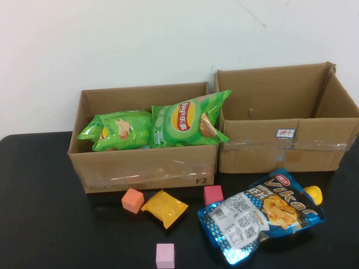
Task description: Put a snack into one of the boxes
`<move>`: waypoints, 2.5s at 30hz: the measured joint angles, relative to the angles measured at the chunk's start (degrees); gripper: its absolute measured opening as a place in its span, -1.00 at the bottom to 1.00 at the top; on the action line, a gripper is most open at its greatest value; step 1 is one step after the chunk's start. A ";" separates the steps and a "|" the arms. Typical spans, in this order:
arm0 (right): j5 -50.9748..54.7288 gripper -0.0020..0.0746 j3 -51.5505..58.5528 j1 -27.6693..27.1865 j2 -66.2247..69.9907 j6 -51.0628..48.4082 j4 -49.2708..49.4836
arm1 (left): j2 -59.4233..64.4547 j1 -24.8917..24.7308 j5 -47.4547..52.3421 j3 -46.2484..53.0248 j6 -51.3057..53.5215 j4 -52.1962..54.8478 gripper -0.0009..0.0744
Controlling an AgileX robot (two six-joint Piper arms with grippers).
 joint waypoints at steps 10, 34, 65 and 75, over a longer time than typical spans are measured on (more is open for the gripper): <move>0.00 -0.95 0.00 0.00 0.00 0.00 0.00 | 0.00 0.00 0.00 0.00 0.00 0.00 -0.98; 0.00 -0.95 0.00 0.00 0.00 0.00 0.00 | 0.00 0.00 0.00 0.00 0.00 0.00 -0.98; -42.22 -0.95 0.33 0.00 0.00 0.00 0.00 | 0.00 0.00 -21.27 0.34 0.13 0.67 -0.98; -57.89 -0.95 0.33 0.00 -0.30 13.24 0.00 | 0.00 0.00 -44.90 0.34 0.13 0.89 -0.98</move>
